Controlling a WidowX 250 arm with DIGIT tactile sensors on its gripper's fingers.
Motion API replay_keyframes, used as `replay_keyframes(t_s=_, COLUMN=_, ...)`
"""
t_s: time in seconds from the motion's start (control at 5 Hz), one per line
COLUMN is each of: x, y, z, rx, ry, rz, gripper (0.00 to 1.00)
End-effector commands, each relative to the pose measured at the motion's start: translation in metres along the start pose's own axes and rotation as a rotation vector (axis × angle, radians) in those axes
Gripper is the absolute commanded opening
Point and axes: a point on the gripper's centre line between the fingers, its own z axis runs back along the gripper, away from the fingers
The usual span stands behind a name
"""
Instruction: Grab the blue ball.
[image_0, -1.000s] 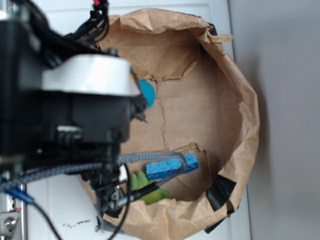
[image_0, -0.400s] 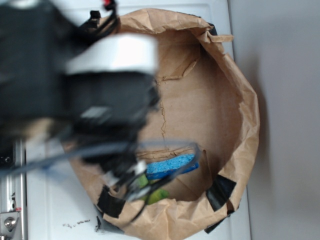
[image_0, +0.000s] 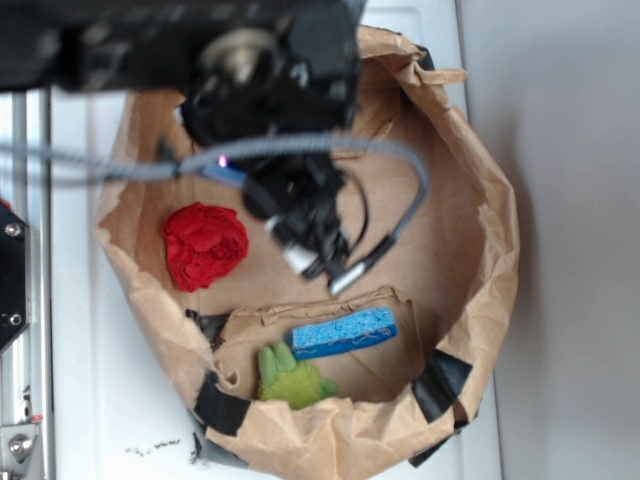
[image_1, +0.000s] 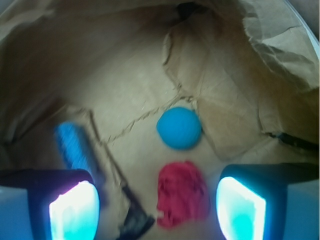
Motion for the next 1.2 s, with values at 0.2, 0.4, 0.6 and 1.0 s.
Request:
replay_keyframes(t_s=0.2, x=0.036, y=0.023, z=-0.049, rx=-0.018, ry=-0.207, rz=0.076, gripper=1.00)
replay_keyframes(t_s=0.4, x=0.036, y=0.024, z=-0.063, rx=-0.017, ry=-0.242, rz=0.080, gripper=1.00)
replay_keyframes(t_s=0.6, x=0.026, y=0.030, z=-0.081, rx=-0.034, ry=-0.277, rz=-0.005, gripper=1.00)
replay_keyframes(t_s=1.0, x=0.012, y=0.043, z=-0.078, rx=-0.063, ry=-0.261, rz=-0.026, gripper=0.00)
